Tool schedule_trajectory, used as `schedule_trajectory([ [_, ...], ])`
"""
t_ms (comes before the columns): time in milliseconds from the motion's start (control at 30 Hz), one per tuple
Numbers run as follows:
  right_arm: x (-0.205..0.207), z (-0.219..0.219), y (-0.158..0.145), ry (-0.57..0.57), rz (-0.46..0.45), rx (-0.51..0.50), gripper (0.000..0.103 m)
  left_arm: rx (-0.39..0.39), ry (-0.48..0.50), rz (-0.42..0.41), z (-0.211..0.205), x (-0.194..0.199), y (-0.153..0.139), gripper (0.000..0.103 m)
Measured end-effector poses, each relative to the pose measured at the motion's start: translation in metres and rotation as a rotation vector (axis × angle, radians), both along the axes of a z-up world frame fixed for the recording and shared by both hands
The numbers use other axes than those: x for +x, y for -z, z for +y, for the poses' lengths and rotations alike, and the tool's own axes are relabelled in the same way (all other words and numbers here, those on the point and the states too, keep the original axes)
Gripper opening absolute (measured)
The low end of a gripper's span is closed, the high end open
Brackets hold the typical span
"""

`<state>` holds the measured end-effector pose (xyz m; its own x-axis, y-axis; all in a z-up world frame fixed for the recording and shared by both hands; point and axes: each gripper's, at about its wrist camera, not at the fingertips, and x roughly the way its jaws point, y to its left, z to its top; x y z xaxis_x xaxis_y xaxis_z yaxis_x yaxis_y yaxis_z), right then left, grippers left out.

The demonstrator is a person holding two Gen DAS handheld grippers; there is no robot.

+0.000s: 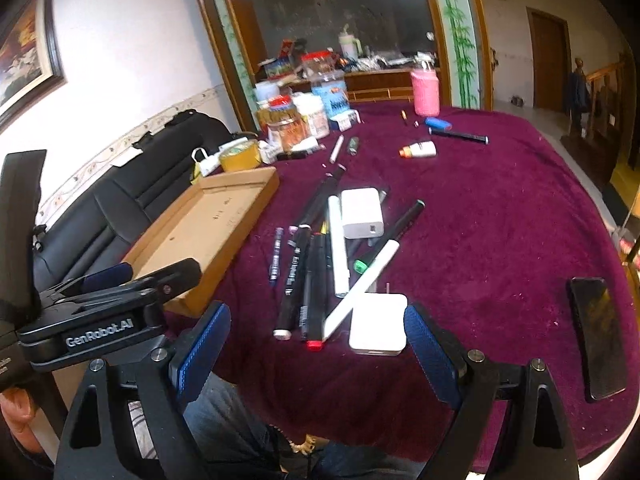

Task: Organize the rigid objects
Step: 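Move both tools toward the pile of markers and white chargers, then grasp the white charger with the right tool while the left tool grasps a white marker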

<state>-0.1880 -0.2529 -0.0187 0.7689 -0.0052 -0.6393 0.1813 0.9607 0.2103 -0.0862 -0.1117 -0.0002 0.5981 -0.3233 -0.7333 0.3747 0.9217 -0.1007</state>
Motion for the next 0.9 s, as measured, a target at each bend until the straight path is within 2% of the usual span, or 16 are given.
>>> schedule_trajectory([
  [333,0.033,-0.038,0.044,0.032,0.124,0.061,0.089,0.04,0.059,0.101,-0.033,0.032,0.034,0.1],
  [533,0.05,-0.048,0.065,0.025,0.178,0.092,0.073,0.034,0.089,0.122,-0.043,0.039,0.04,0.1],
  [700,0.055,-0.05,0.074,0.023,0.22,0.113,0.053,0.018,0.117,0.117,-0.05,0.041,0.037,0.1],
  [900,0.046,-0.052,0.069,0.029,0.241,0.086,0.052,0.008,0.219,0.126,-0.076,0.037,0.034,0.099],
])
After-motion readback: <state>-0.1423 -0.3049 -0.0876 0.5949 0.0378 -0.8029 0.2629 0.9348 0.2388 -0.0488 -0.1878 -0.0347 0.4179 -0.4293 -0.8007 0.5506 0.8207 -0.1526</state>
